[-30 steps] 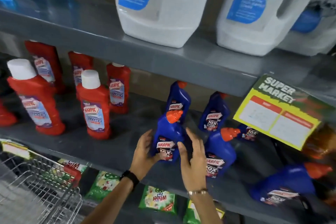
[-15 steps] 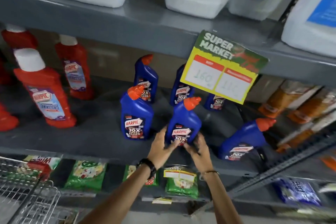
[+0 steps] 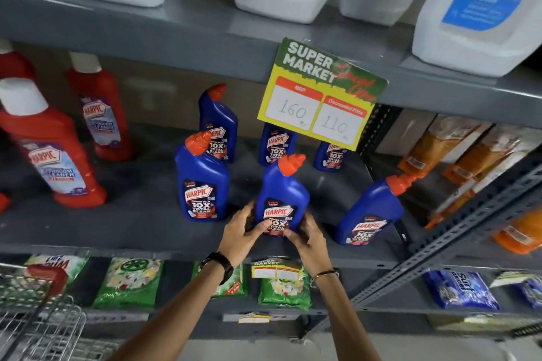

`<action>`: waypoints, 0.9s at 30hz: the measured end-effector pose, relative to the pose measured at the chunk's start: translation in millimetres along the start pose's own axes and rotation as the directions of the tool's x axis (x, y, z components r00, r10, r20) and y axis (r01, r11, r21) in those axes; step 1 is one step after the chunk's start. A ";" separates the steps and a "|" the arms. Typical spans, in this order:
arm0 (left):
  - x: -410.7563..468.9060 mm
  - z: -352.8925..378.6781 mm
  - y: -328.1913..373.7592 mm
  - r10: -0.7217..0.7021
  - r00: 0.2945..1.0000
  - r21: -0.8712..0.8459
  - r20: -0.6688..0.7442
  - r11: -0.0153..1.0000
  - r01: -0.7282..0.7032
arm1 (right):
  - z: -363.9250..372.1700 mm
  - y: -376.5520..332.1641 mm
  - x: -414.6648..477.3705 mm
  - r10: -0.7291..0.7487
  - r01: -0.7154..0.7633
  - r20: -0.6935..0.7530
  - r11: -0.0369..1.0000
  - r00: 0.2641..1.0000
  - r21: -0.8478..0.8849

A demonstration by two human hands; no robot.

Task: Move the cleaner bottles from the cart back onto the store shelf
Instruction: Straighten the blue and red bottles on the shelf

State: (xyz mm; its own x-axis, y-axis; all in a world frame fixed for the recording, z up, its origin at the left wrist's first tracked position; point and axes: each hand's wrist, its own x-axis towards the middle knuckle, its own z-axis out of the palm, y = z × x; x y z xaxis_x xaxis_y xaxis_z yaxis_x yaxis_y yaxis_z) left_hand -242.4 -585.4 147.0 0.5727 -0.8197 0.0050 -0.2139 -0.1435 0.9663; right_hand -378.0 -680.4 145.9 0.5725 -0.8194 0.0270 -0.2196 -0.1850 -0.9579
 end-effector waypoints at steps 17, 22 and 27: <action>-33.1 -56.1 -14.1 -0.063 0.811 -0.331 -0.582 0.929 -0.165 | 100.9 -14.2 -64.3 -0.243 0.230 -0.052 0.954 0.969 -0.191; -4.2 -101.5 -14.6 -0.149 0.912 -0.359 -0.382 0.933 0.002 | 140.9 -52.0 -4.9 -0.019 0.056 -0.121 0.947 0.993 0.315; 2.6 -113.0 -19.4 -0.205 0.966 -0.323 -0.159 0.935 0.145 | 141.1 -48.3 17.8 0.081 -0.074 -0.015 0.954 0.997 0.291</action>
State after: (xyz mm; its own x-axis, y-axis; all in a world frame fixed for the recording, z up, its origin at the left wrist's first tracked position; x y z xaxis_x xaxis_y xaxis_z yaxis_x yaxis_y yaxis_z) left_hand -147.3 -522.1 157.3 0.7230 -0.6739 -0.1519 0.1382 -0.0742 0.9876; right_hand -245.8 -609.5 152.3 0.5410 -0.8397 -0.0469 -0.0220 0.0416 -0.9989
